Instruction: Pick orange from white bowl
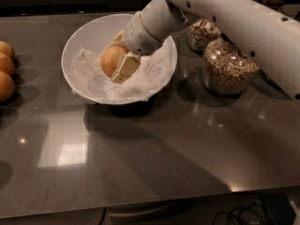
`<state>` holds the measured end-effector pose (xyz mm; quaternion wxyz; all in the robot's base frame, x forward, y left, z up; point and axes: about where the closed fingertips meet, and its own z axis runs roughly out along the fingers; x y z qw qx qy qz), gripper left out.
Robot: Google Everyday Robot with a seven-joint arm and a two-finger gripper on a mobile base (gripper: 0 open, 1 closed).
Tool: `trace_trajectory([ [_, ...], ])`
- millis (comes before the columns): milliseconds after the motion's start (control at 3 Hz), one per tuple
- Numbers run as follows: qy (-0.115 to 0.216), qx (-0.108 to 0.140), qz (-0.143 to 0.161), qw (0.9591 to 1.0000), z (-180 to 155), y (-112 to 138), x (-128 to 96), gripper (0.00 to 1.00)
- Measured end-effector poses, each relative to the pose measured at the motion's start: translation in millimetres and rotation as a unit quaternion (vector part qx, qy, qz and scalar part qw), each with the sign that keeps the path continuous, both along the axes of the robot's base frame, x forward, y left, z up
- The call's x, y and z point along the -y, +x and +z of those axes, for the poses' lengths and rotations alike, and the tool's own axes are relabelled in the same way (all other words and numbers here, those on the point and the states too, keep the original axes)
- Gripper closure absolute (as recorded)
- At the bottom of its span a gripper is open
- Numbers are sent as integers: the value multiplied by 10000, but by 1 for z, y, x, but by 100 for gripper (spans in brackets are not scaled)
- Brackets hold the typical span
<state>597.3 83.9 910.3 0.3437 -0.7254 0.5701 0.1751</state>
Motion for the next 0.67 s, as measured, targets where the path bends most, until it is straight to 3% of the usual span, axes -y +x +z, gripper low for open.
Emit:
trace_trajectory([
  [333, 198, 452, -268, 9984, 58, -10, 40, 100],
  [667, 198, 452, -268, 9984, 58, -10, 40, 100],
])
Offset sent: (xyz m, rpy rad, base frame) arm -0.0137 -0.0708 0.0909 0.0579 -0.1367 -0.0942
